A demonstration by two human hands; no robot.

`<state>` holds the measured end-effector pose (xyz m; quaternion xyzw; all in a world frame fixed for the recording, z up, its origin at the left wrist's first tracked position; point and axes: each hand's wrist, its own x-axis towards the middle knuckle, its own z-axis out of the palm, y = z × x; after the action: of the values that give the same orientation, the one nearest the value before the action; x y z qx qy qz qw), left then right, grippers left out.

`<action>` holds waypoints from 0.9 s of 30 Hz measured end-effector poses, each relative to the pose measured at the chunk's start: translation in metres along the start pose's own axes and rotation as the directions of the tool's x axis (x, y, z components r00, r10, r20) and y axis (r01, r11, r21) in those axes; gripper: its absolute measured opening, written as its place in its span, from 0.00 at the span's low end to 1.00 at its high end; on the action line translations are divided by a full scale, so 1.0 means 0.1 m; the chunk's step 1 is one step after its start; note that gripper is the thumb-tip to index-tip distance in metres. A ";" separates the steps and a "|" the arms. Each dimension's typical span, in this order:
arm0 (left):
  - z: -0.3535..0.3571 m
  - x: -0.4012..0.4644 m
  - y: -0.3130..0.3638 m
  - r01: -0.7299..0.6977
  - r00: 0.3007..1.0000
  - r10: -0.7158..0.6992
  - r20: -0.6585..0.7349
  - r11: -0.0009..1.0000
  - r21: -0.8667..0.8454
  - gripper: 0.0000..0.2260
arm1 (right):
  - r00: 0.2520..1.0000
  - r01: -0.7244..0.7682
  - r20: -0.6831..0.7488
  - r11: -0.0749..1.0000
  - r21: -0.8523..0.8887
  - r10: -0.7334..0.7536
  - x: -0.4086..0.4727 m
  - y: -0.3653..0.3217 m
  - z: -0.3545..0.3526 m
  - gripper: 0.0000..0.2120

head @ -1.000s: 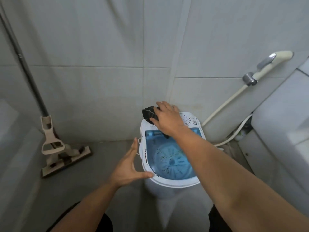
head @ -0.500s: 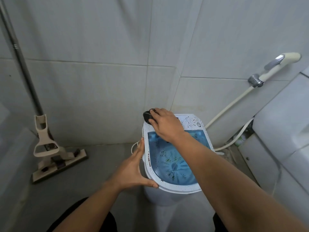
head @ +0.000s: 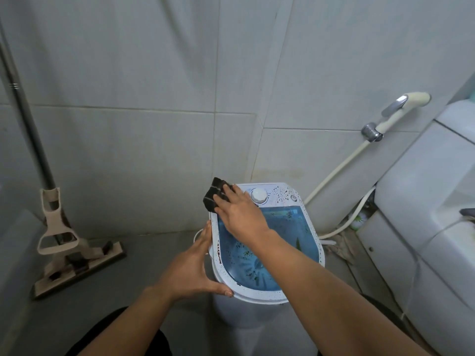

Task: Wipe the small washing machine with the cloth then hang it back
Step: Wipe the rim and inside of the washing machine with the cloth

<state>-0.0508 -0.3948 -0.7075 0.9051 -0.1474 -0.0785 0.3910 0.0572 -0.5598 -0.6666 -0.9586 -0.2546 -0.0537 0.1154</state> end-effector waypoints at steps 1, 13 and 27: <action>0.00 0.00 0.00 0.001 1.000 -0.001 0.004 1.000 0.009 0.70 | 1.000 0.002 -0.001 1.000 -0.012 -0.002 0.01 0.01 0.00 0.20; -0.05 -0.03 0.07 0.033 0.999 -0.035 0.031 0.998 0.055 0.69 | 0.997 -0.080 -0.002 0.995 -0.066 0.080 0.28 -0.02 0.03 0.25; -0.11 -0.01 0.11 0.035 0.997 -0.045 0.060 0.989 0.147 0.69 | 0.988 -0.145 0.037 0.982 -0.121 0.151 0.29 0.14 -0.12 0.24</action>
<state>-0.0510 -0.3945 -0.6922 0.9311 -0.1469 -0.1040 0.3174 0.0889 -0.5607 -0.6531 -0.9811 -0.1815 -0.0377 0.0562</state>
